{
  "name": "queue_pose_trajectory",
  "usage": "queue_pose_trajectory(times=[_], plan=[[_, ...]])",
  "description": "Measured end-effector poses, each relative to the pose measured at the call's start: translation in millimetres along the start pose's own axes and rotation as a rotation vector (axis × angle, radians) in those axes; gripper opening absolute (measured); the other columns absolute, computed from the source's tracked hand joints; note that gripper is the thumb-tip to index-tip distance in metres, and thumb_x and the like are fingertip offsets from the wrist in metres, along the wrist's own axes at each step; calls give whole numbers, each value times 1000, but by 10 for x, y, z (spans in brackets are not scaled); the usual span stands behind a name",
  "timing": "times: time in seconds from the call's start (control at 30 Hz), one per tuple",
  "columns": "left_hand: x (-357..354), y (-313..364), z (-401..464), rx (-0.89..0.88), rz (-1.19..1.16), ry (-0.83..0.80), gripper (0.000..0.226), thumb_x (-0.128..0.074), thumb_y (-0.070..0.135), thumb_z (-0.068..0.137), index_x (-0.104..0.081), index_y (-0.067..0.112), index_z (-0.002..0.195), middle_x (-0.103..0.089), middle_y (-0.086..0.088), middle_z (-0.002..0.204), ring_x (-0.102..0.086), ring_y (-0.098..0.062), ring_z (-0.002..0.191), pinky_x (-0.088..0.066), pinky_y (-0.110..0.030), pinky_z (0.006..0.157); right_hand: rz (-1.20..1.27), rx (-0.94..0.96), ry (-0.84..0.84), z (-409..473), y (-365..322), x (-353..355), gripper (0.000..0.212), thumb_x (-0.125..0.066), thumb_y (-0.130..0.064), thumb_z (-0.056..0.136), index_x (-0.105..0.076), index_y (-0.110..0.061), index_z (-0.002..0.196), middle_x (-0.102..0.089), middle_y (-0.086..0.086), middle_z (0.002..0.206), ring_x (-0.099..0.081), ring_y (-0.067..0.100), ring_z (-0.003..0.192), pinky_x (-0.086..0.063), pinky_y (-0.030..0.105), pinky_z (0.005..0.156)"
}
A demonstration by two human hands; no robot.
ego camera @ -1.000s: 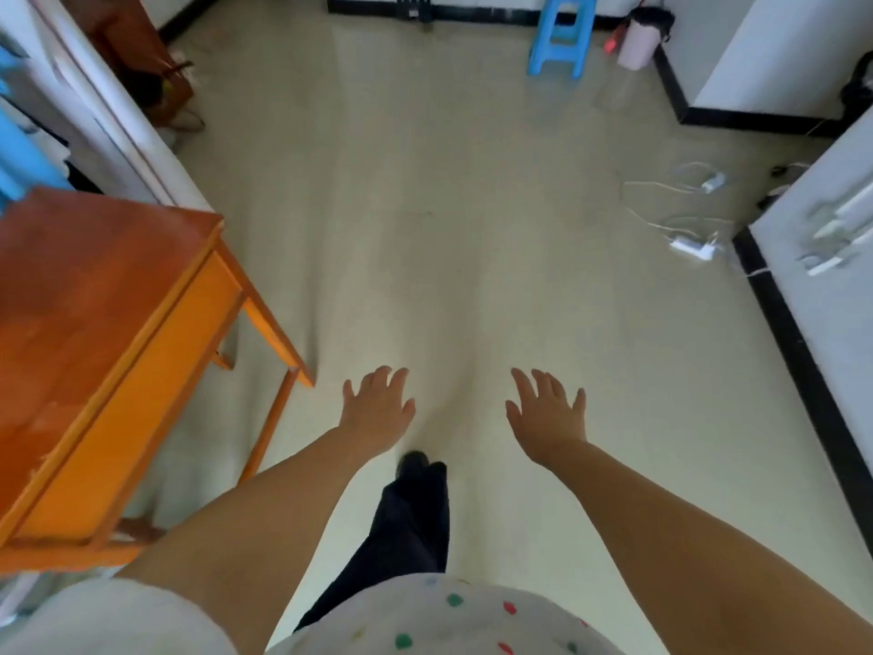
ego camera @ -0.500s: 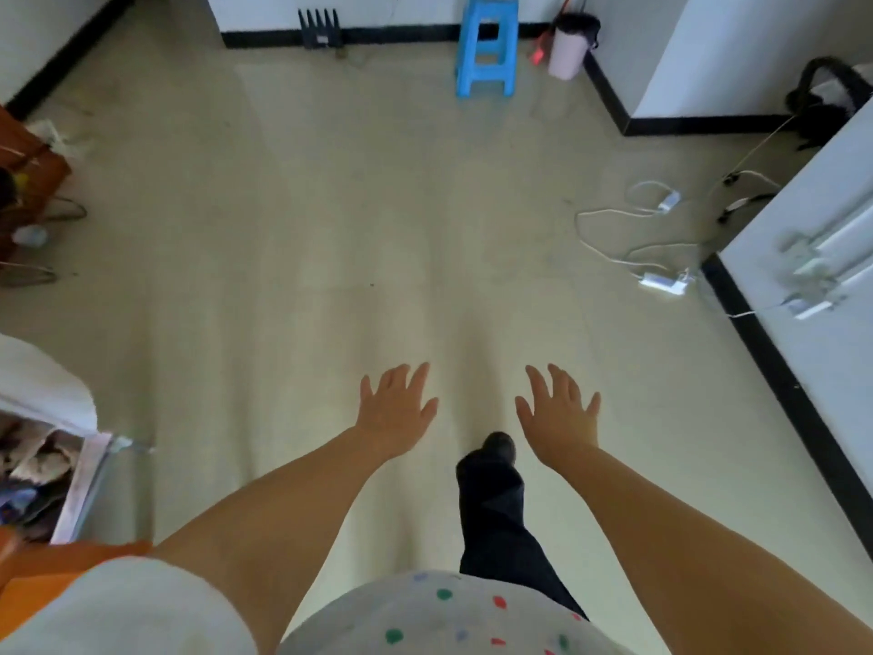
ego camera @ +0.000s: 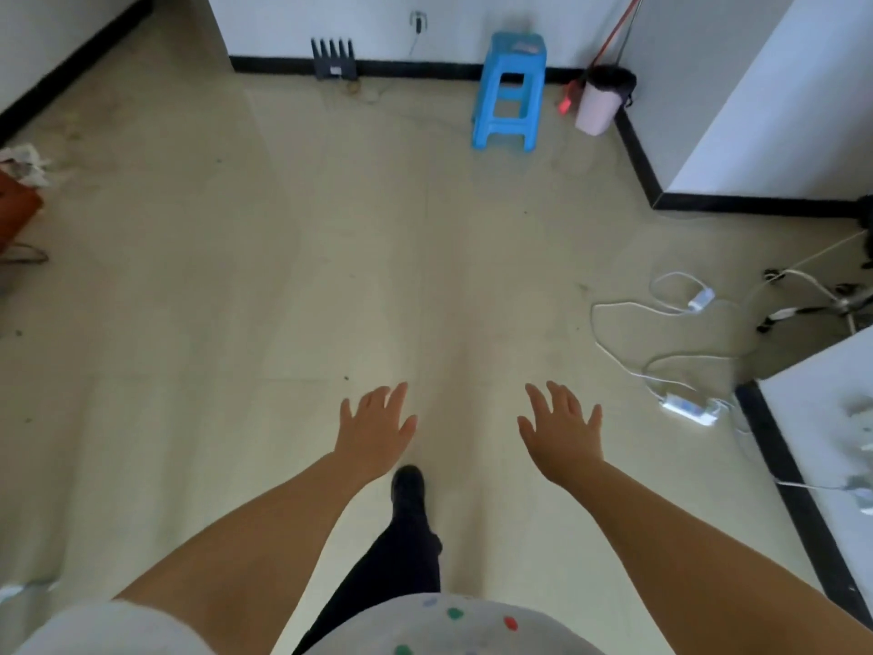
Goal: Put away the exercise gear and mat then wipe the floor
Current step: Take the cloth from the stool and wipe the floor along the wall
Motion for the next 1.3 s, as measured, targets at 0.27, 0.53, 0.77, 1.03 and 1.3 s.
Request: queue_pose_trajectory(times=[0.27,0.53,0.77,1.03,1.3], plan=[[1067,49,2384,-51,87,53,56,-27,45,100,-14,25,151,-28,0,153,-29,-18,139,-15,-47,116,78,-41,54,2238,-136,948,55,-20,-43,101,-5,-29,152,-4,2,160,-2,20,147,-6,57,116],[2008,733,4441,-165,59,14,56,-26,44,100,-13,23,151,-28,-3,152,-29,-21,138,-13,-50,115,103,-152,83,3958,296,1873,53,-23,-43,101,-10,-28,151,-10,4,159,-9,21,146,-9,57,114],[2414,1158,6269,-141,47,-18,57,-25,44,100,-11,23,151,-27,-5,153,-28,-24,139,-12,-52,116,89,-111,37,5749,740,2407,54,-20,-43,101,-8,-27,151,-7,4,159,-6,21,147,-7,58,114],[3040,1603,7951,-43,6,-39,57,-22,44,101,-7,24,152,-22,-5,155,-24,-23,141,-12,-50,116,72,-83,19,7656,1356,3399,52,-21,-42,101,-11,-27,150,-9,5,159,-7,21,147,-7,58,114],[3781,1606,10060,12,14,-23,56,-22,44,101,-9,24,151,-21,-5,155,-23,-23,142,-11,-51,115,111,-42,34,9790,1242,4191,52,-21,-42,102,-11,-27,150,-9,5,159,-7,22,146,-6,58,114]])
Point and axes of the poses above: each hand's wrist, its own z-axis towards the middle knuckle, its own x-axis out of the back of the hand, y = z × x, the point moved 3 cm from there along z, towards the middle knuckle
